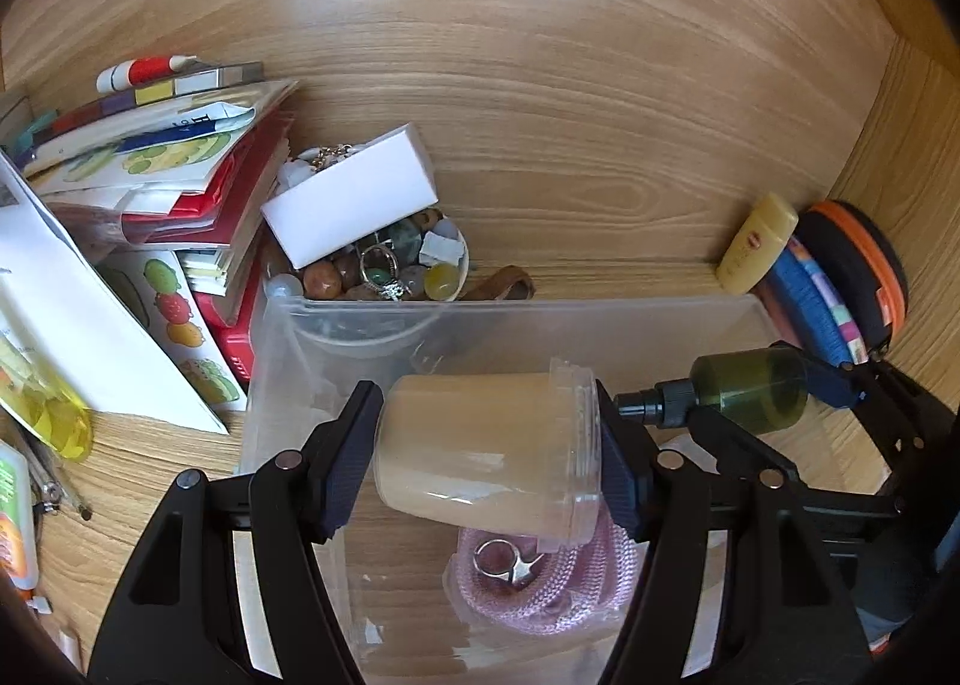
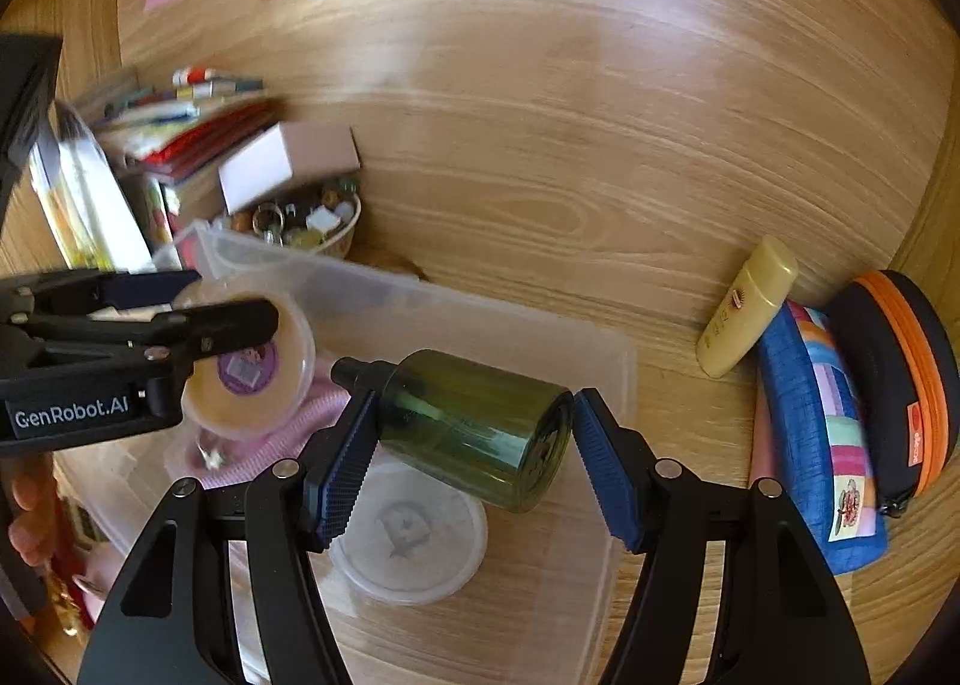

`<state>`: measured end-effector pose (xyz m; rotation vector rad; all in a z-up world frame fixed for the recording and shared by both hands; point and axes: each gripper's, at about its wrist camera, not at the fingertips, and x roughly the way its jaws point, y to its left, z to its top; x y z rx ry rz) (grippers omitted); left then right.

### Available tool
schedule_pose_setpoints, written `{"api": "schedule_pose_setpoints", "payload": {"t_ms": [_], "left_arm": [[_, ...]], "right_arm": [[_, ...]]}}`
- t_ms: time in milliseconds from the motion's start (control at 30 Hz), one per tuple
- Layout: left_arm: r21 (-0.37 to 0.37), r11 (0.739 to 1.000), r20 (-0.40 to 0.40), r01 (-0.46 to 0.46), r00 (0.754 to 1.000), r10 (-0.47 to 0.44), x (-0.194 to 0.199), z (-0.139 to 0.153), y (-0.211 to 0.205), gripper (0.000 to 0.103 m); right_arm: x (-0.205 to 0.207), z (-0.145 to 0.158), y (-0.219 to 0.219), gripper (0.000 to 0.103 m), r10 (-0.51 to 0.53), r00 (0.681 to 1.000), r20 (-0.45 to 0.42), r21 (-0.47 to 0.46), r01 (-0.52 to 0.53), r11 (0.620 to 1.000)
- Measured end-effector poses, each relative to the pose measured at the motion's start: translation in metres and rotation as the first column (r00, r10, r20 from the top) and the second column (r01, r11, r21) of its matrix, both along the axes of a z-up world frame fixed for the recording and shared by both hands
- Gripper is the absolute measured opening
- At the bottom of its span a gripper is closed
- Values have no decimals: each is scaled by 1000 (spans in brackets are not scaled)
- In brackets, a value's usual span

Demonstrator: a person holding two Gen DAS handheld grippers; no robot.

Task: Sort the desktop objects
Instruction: 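Carry the cream jar with left gripper while right carries green bottle into box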

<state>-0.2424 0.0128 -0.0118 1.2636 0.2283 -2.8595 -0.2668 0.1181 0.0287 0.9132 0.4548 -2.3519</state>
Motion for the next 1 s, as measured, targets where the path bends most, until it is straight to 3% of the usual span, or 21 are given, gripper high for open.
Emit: {"api": "schedule_pose_setpoints", "payload": {"t_ms": [200, 500, 633, 833, 1000], "left_arm": [[1, 999, 7, 32, 999, -32, 2, -2, -2, 66], [28, 999, 25, 29, 999, -30, 6, -6, -11, 70], [23, 999, 2, 27, 1000, -27, 11, 0, -11, 71], [23, 999, -79, 46, 996, -44, 25, 23, -10, 78], [-24, 999, -167, 44, 985, -47, 43, 45, -4, 85]], "right_arm": [[10, -8, -10, 62, 12, 999, -43, 80, -8, 997], [13, -9, -17, 64, 17, 995, -98, 131, -4, 991], [12, -8, -15, 75, 18, 996, -91, 98, -9, 995], [13, 3, -10, 79, 27, 997, -78, 28, -25, 999], [19, 21, -1, 82, 17, 995, -100, -27, -19, 999]]}}
